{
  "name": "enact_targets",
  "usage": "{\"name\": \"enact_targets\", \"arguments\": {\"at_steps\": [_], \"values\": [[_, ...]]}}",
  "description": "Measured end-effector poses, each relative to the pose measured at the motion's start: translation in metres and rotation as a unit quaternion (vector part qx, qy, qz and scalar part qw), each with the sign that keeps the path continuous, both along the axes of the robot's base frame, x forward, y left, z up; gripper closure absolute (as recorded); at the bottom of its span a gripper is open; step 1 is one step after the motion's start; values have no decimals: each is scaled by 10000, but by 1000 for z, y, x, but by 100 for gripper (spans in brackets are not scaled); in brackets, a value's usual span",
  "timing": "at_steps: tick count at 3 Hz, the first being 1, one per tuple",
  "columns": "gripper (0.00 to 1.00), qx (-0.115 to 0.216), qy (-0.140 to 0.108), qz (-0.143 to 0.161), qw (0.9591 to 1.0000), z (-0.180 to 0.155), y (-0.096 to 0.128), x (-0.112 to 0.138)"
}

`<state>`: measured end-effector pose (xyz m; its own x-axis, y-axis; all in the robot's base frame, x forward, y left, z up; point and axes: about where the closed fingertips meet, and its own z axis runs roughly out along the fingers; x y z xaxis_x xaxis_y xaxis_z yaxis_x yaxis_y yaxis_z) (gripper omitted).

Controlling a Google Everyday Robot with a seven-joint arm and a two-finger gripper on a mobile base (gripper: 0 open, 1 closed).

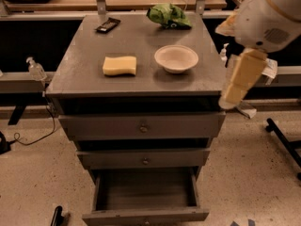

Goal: Place sponge into bottom drawer

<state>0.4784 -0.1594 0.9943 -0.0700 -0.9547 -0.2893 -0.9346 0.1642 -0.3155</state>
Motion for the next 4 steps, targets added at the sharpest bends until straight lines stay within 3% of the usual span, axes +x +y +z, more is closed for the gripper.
{"name": "enact_targets", "arguments": {"at_steps": [2, 3, 4], "values": [[0, -137, 124, 1075, 9940, -50, 131, 93], [0, -204, 219, 1220, 9921, -65, 177, 131], [0, -122, 417, 999, 9940, -80, 224, 172]]}}
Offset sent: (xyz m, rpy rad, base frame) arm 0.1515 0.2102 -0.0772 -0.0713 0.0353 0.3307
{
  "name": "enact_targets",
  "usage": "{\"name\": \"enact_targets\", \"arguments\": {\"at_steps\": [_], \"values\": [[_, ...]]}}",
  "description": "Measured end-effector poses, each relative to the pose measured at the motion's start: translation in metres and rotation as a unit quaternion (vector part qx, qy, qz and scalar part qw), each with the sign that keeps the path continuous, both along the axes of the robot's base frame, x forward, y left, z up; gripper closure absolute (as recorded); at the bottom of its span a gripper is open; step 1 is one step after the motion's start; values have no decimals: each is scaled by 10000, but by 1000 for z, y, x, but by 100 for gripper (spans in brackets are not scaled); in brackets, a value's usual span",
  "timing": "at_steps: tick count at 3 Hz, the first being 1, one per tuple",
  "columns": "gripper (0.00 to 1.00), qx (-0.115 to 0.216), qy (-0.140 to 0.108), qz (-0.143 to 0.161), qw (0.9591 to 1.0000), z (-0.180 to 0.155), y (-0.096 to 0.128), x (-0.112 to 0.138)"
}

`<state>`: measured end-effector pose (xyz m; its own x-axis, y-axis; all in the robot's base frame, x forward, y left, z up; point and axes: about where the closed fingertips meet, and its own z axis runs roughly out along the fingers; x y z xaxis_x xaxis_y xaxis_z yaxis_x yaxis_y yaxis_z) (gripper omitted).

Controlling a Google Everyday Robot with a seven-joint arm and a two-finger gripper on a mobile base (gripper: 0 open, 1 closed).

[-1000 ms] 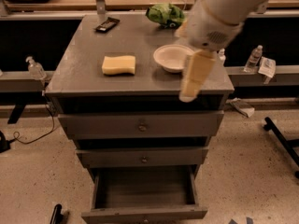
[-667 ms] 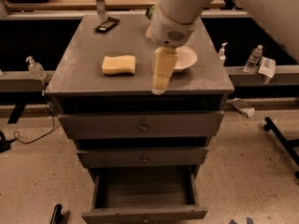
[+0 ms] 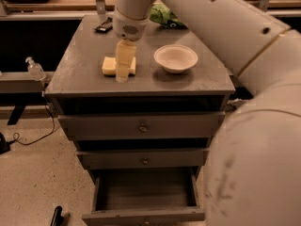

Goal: Place sponge into bottom drawer

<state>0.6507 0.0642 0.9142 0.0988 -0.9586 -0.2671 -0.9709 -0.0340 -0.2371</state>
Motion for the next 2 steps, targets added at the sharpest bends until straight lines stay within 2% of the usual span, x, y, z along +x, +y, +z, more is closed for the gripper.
{"name": "enact_targets", "arguments": {"at_steps": [1, 2], "values": [[0, 95, 258, -344, 9990, -24, 24, 31], [0, 232, 464, -525, 9973, -50, 41, 47]]}}
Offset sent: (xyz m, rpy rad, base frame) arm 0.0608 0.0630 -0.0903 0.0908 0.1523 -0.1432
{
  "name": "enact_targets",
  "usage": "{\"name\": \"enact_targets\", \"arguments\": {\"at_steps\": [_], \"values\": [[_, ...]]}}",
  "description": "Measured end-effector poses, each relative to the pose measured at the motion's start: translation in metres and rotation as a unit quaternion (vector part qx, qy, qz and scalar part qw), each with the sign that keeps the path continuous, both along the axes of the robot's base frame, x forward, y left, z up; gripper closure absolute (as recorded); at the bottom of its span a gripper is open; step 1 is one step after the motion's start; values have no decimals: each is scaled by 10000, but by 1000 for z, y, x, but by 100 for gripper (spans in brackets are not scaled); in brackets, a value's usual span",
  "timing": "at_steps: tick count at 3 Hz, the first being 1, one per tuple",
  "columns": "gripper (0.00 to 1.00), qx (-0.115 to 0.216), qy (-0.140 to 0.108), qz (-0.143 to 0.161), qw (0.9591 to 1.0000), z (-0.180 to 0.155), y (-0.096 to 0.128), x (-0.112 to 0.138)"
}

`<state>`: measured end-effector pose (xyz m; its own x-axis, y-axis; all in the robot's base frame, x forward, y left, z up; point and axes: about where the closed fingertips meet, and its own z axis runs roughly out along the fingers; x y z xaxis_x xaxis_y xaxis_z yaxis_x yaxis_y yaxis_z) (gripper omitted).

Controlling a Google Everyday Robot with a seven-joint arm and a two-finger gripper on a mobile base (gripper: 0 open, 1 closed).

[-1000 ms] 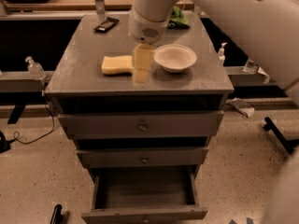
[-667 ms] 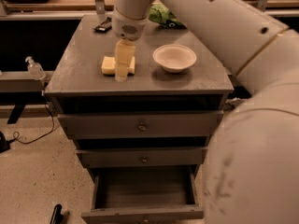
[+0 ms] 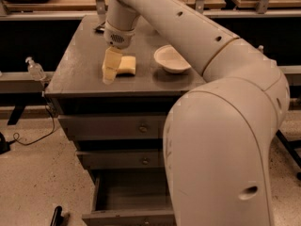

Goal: Place sponge into bottom drawer

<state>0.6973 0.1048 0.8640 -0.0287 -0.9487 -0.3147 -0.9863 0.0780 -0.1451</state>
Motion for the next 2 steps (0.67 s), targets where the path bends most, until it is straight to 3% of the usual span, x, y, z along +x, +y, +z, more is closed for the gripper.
{"name": "enact_targets", "arguments": {"at_steps": [1, 2], "values": [[0, 107, 211, -66, 9997, -30, 12, 8], [21, 106, 140, -71, 9998, -46, 8, 14]]}}
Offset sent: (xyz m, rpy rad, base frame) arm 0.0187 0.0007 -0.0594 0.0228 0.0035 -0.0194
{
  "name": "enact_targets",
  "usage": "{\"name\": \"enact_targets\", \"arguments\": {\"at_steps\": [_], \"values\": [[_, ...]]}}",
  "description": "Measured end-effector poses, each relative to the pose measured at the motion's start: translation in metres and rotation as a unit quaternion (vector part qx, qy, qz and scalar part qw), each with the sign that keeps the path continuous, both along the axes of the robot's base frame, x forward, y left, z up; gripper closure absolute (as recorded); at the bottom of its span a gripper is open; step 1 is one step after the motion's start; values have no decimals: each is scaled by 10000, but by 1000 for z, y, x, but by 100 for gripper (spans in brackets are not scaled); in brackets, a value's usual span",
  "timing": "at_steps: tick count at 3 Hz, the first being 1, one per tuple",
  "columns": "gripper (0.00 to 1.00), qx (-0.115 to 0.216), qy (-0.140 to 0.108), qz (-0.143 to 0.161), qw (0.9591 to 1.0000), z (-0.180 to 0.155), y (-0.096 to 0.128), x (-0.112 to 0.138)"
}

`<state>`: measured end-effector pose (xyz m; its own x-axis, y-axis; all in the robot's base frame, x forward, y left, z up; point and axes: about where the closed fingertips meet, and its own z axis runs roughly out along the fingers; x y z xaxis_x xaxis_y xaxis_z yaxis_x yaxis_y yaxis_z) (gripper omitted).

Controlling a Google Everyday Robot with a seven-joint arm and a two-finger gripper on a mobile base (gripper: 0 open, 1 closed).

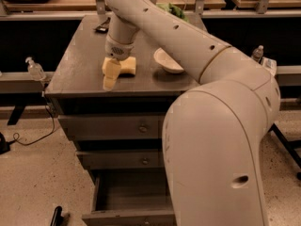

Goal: Place sponge into bottom drawer

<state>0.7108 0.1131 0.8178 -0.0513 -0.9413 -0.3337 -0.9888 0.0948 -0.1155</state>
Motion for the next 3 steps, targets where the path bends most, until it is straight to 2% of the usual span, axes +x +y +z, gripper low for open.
{"name": "enact_targets", "arguments": {"at_steps": [1, 2, 3], "values": [[44, 113, -123, 121, 9998, 5, -5, 1], [67, 245, -238, 367, 9987, 24, -16, -5], [91, 515, -320, 693, 9957, 56, -28, -27]]}}
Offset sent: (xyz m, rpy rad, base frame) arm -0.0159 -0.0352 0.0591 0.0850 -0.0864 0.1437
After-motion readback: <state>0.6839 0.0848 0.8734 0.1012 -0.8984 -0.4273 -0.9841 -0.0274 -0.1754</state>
